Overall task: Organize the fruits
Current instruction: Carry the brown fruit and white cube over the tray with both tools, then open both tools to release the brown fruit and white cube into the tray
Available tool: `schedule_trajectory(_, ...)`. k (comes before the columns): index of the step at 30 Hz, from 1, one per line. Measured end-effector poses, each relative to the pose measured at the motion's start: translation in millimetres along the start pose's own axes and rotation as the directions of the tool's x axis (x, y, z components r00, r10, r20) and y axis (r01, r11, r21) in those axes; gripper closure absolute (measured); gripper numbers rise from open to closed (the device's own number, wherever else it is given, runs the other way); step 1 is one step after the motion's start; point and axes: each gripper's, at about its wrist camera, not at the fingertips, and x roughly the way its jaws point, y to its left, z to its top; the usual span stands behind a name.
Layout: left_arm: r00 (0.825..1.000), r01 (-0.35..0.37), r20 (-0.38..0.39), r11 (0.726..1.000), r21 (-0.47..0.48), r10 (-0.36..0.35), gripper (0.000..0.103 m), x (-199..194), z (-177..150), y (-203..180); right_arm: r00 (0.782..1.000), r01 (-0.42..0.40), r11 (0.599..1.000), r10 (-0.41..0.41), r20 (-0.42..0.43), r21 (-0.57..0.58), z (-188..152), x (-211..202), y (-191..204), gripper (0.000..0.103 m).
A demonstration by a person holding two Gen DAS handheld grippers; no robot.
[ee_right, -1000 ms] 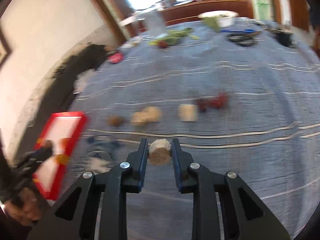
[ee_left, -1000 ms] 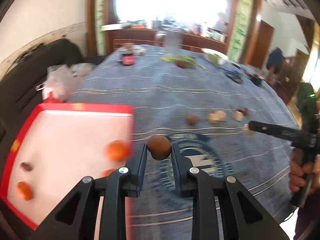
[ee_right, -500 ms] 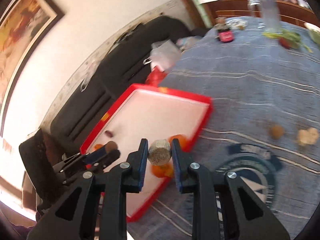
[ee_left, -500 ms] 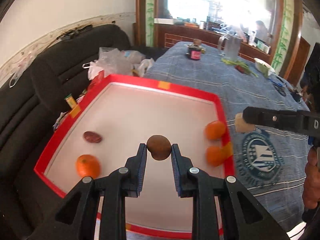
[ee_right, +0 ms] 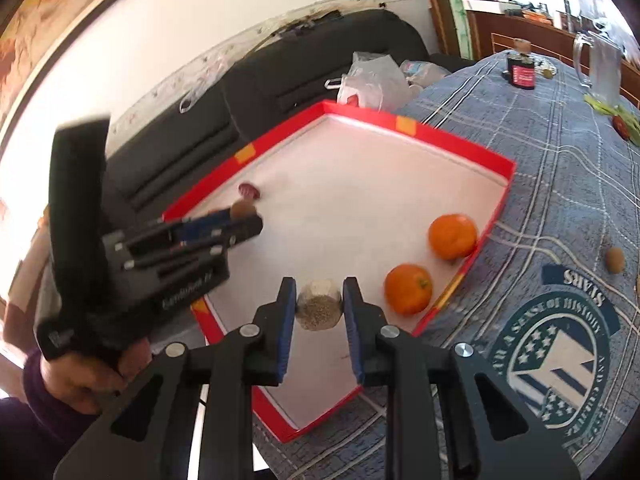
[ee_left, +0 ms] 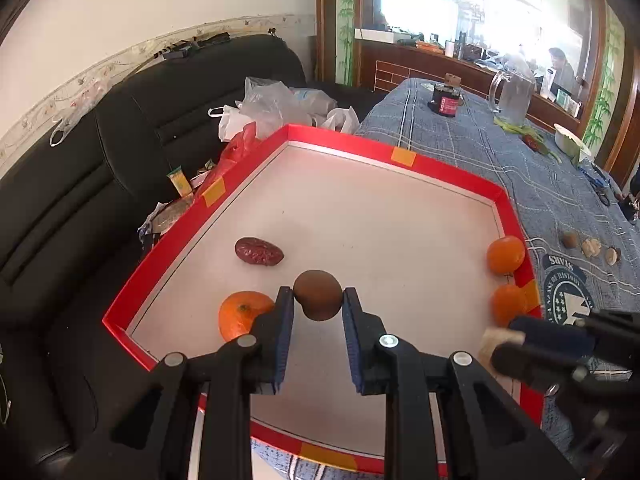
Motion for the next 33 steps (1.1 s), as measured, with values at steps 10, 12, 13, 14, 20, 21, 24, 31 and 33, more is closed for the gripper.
schedule_trajectory(10, 1.0, -0.018, -0.005, 1.0, 0.019, 0.019, 0.079, 0, -3, -3, 0.999, 0.044, 0.997, -0.045, -0.01, -0.071, -11, 5, 12, 0.077)
schedule_trajectory(12, 1.0, -0.018, -0.015, 1.0, 0.017, 0.018, 0.074, 1, -3, -3, 0.998, 0.051, 0.995, -0.052, -0.016, -0.08, -13, 4, 14, 0.077)
schedule_trajectory(13, 1.0, -0.02, -0.017, 1.0, 0.02, 0.021, 0.071, 2, -4, -4, 0.998, 0.053, 0.995, -0.054, -0.012, -0.084, -14, 2, 15, 0.077)
schedule_trajectory(14, 1.0, -0.022, -0.018, 0.999, 0.025, 0.023, 0.069, 1, -4, -5, 0.999, 0.047, 0.995, -0.048, -0.006, -0.086, -14, -1, 14, 0.077)
schedule_trajectory(20, 0.999, -0.037, 0.036, 0.998, 0.042, 0.036, 0.044, -10, -4, -18, 0.996, 0.026, 0.998, -0.021, 0.082, -0.06, -14, -27, 5, 0.073)
schedule_trajectory(21, 0.998, -0.044, 0.05, 0.998, 0.041, 0.041, 0.04, -12, -3, -19, 0.994, 0.029, 0.998, -0.024, 0.103, -0.048, -16, -34, 0, 0.07)
schedule_trajectory(24, 0.994, -0.058, 0.093, 0.998, 0.029, 0.055, 0.027, -19, 2, -29, 0.99, 0.058, 0.998, -0.056, 0.132, -0.015, -20, -48, -15, 0.066)
schedule_trajectory(31, 0.989, -0.037, 0.148, 0.999, 0.026, 0.033, 0.023, -22, 14, -67, 0.972, 0.134, 0.981, -0.158, 0.174, 0.142, -35, -86, -70, 0.066)
schedule_trajectory(33, 0.99, -0.021, 0.141, 0.999, 0.044, 0.015, 0.023, -17, 16, -82, 0.963, 0.155, 0.968, -0.192, 0.189, 0.196, -39, -99, -89, 0.066)
